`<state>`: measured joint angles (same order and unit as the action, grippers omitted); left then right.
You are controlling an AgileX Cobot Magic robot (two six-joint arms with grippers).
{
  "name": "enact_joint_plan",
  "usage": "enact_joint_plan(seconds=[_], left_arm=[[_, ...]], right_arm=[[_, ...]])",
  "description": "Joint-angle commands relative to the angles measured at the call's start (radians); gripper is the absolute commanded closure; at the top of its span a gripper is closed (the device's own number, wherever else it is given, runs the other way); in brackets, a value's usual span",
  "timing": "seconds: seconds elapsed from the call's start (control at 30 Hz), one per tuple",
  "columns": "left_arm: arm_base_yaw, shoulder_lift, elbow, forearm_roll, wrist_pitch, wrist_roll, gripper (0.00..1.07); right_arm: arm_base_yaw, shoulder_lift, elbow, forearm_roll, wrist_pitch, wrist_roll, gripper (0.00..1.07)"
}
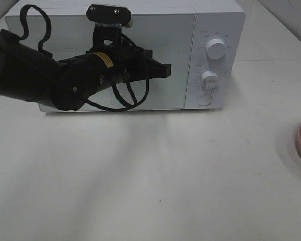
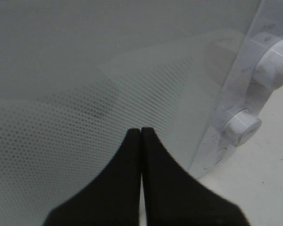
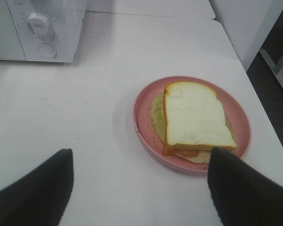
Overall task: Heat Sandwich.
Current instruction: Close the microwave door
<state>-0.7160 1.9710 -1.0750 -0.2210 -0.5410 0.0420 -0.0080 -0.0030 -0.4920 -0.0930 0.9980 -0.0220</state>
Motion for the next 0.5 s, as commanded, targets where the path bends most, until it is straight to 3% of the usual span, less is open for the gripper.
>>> enact_joint_plan(seconds=[0.03,0.37,0.4,0.43,0.47,0.5], left_arm=[[-0.036,-0.055,0.051,-0.006,-0.015,-0.005,1.07],[-0.065,-0.164,0.124,-0.006,0.157,-0.008,1.03],[-0.065,-0.175,0.124,-0.005,0.195,-0.008,0.97],[-0.065,-0.194,0.124,-0.005,0.265,-0.008,0.76],[-0.065,-0.194,0.124,-0.005,0.265,-0.008,0.76],[-0.065,-0.205,0.124,-0.005,0.3,-0.008,0.61]], right_arm=[[-0.004,-0.029,-0.003,-0.006,-0.006,0.008,0.32],[-0.004,-0.029,-0.003,-0.006,-0.006,0.008,0.32],[-0.004,-0.029,-0.003,-0.006,-0.006,0.008,0.32],[-0.004,-0.029,-0.003,-0.006,-0.006,0.008,0.32],[-0.004,-0.029,-0.003,-0.006,-0.006,0.008,0.32],[-0.004,-0.029,-0.003,-0.006,-0.006,0.008,0.32]])
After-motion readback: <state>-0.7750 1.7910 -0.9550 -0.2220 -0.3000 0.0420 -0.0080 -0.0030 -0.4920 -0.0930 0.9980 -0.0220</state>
